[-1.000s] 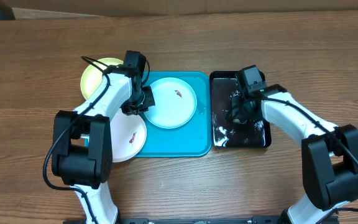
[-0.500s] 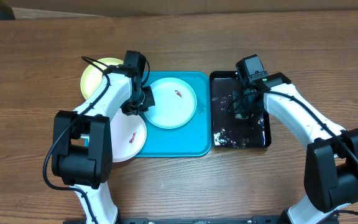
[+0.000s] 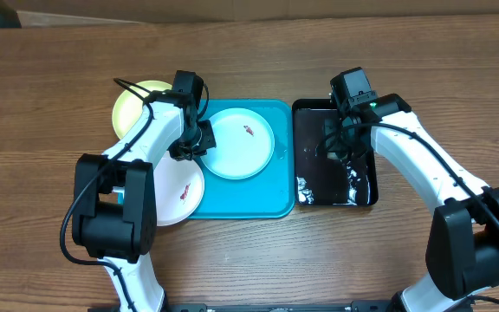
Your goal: Clean dirty plates on tray and stack at the side
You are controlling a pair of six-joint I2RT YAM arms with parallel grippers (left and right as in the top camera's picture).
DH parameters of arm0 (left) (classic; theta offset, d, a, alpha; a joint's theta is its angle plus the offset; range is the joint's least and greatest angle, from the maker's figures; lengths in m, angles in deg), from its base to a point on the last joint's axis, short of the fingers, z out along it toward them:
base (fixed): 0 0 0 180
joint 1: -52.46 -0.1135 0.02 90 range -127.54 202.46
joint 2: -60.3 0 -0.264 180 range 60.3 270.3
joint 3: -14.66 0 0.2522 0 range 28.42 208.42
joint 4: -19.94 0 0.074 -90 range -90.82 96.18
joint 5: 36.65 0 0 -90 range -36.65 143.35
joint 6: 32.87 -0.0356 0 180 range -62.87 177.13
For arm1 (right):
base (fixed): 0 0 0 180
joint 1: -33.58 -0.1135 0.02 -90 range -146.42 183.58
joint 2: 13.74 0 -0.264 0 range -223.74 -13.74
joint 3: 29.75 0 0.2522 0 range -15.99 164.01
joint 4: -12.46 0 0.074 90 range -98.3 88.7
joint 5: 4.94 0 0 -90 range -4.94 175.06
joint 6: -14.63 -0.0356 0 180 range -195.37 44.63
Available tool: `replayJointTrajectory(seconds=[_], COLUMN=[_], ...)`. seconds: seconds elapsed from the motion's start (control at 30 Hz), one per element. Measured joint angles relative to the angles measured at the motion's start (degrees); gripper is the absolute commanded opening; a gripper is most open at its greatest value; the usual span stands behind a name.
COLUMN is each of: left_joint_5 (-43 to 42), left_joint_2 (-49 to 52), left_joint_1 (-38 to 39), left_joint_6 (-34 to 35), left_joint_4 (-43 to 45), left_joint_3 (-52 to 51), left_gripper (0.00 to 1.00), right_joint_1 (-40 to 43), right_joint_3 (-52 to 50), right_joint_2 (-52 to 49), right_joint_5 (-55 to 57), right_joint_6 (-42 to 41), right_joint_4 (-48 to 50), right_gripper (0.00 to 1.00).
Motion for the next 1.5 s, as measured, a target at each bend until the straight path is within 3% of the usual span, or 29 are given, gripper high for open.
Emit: replayJointTrajectory(seconds=[0.1,0.23,0.3,0.37,0.97,1.17,1.5], left_joint_5=[0.0,-0.3,-1.3,-2.4,-5.8,-6.1,-6.3], left_joint_2=[0.0,0.0,0.0,0.0,0.0,0.0,0.0], left_joint_1=[0.0,0.0,0.0,0.0,0.0,0.0,0.0], left_joint_6=[0.0,-0.7,-2.1,-3.6,-7.8,-8.0,-8.7], left_joint_4=[0.0,0.1,0.5,0.6,1.0,1.3,1.5], left_joint_3=[0.0,0.0,0.0,0.0,0.0,0.0,0.0], left_gripper=[0.04,0.04,0.04,0.04,0.04,0.04,0.04], right_joint_1=[0.0,0.0,0.0,0.0,0.0,0.0,-1.1], right_joint_3=[0.0,0.0,0.0,0.0,0.1,4.9,6.7], right_joint_2=[0.0,0.0,0.0,0.0,0.0,0.0,0.1], right_joint_5=[-2.0,-3.4,-3.9,-4.1,-4.4,-4.4,-4.4], right_joint_6=[0.8,1.5,1.7,2.2,2.1,0.7,-1.2], right_joint_4=[0.0,-0.1,-0.1,-0.2,-0.5,-6.9,-8.5], right_gripper=[0.04,0.13,0.11,0.04,0.04,0.04,0.04])
